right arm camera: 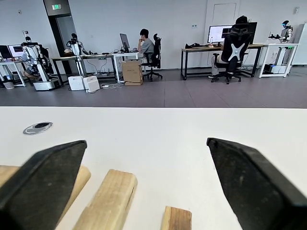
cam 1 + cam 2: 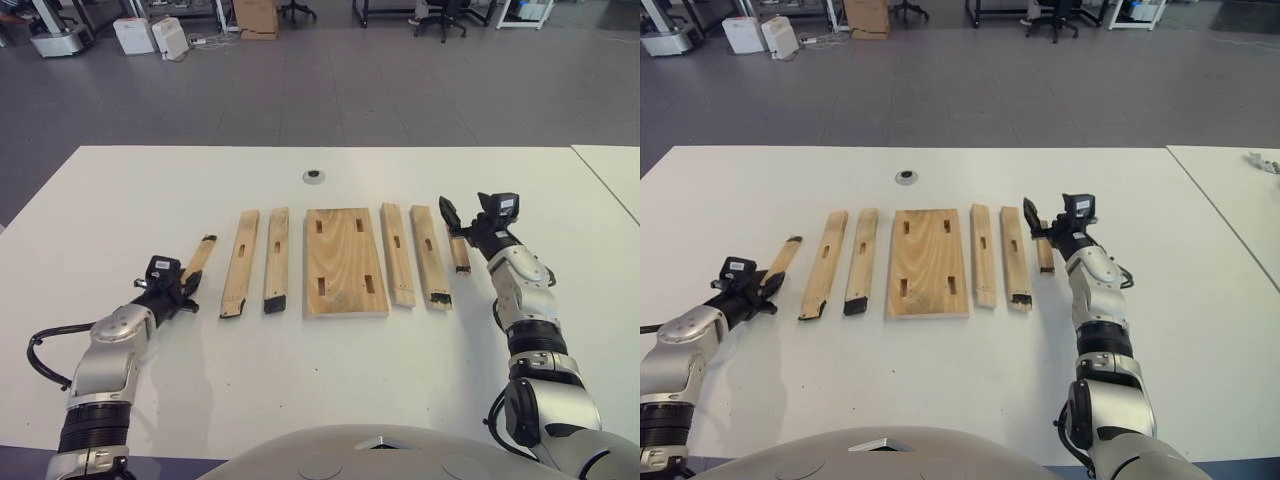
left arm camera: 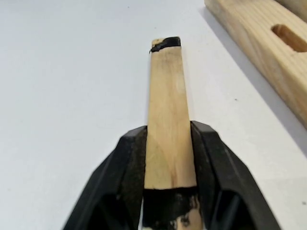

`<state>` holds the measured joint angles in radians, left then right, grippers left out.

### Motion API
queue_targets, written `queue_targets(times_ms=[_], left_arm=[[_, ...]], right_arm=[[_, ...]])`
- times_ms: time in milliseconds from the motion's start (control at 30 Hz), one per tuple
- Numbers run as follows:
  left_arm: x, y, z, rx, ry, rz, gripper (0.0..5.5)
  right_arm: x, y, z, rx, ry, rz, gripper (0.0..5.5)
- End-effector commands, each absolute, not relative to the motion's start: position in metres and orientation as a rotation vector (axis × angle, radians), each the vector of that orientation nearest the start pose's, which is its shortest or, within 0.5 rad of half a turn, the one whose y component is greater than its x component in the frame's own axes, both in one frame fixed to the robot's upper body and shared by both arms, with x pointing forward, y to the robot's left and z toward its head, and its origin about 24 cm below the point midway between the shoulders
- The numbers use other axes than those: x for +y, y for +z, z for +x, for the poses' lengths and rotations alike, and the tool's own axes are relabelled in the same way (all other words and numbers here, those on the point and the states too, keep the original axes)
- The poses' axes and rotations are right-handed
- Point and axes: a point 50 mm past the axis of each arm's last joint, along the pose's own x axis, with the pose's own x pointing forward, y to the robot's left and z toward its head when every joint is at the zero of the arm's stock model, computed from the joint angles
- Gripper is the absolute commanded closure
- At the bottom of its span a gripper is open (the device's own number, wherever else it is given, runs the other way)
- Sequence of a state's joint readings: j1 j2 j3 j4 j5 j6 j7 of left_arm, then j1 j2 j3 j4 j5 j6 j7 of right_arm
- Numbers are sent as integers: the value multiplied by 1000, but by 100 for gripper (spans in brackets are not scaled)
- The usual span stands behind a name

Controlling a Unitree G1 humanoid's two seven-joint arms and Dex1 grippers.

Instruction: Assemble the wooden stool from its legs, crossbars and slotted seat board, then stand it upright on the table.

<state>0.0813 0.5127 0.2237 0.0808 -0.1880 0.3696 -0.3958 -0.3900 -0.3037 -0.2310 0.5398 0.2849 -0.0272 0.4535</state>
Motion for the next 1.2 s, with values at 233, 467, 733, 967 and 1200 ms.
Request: queue_targets(times_ms=[233, 467, 733, 967, 1200], left_arm=[[169, 135, 297, -180, -482, 158, 422], [97, 171, 296, -361, -751, 210, 422], [95, 164, 298, -345, -737, 243, 422], [105, 171, 304, -355, -673, 168, 422], [99, 159, 302, -288, -696, 263, 422]], right_arm=[[-124, 146, 325, -77, 762, 611, 82], [-98, 174, 330, -69, 851, 726, 187], [-110, 190, 322, -104, 888, 793, 336], [-119, 180, 314, -80, 874, 752, 306], [-107, 189, 304, -122, 940, 655, 242]])
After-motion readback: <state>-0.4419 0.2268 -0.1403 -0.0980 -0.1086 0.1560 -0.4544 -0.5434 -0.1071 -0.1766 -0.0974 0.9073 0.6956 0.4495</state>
